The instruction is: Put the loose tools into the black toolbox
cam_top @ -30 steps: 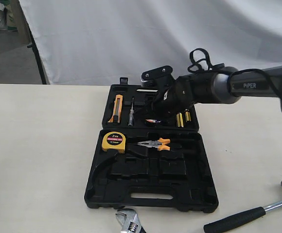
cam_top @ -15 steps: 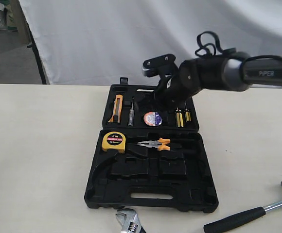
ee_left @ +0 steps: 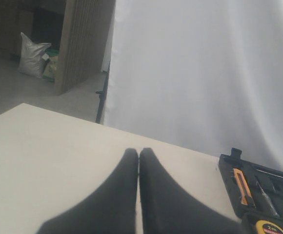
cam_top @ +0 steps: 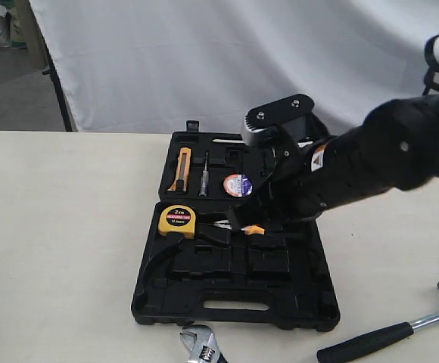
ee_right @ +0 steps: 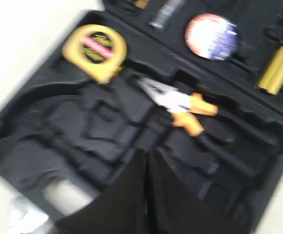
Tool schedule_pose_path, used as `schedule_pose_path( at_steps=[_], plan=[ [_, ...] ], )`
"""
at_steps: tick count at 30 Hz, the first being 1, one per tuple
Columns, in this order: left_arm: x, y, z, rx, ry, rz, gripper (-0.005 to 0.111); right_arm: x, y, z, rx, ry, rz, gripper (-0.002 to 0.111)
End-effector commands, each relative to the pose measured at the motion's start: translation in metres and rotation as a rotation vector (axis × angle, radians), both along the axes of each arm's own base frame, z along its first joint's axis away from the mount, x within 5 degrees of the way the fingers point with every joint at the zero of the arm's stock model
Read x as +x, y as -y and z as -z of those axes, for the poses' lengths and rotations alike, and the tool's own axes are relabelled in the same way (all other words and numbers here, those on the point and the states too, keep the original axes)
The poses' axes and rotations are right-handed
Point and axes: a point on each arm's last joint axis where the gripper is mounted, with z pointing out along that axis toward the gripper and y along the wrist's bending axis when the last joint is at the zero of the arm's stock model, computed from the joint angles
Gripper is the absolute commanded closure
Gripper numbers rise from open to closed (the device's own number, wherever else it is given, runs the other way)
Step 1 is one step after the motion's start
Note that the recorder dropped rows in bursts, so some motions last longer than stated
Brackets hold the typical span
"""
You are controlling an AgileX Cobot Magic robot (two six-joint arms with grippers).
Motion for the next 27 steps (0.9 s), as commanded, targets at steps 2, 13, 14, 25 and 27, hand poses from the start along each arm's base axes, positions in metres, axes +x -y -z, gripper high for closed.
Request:
schedule_pose_path(
  at_steps=[2,13,14,25,27],
  plan=[
    [-0.001,-0.001,-0.002,0.002,0.013,-0.026,0.106,-0.061,-0.008,-0.019,0.067,0.059,-0.149,0.109],
    [-0.001,-0.001,-0.002,0.002,0.013,-0.026,0.106,-0.124,-0.028,0.020,0.004,-0.087,-0.294,0.109],
    [-0.001,-0.001,-0.002,0.002,0.013,-0.026,0.106,-0.125,-0.030,0.022,0.000,-0.097,-0.293,0.109],
    [-0.001,-0.001,-0.002,0.002,0.013,-0.026,0.106,-0.123,-0.036,0.043,-0.054,-0.142,-0.290,0.076],
    [-0.001,-0.001,-0.002,0.002,0.013,-0.026,0.106,-0.123,-0.037,0.046,-0.062,-0.149,-0.289,0.060]
  ],
)
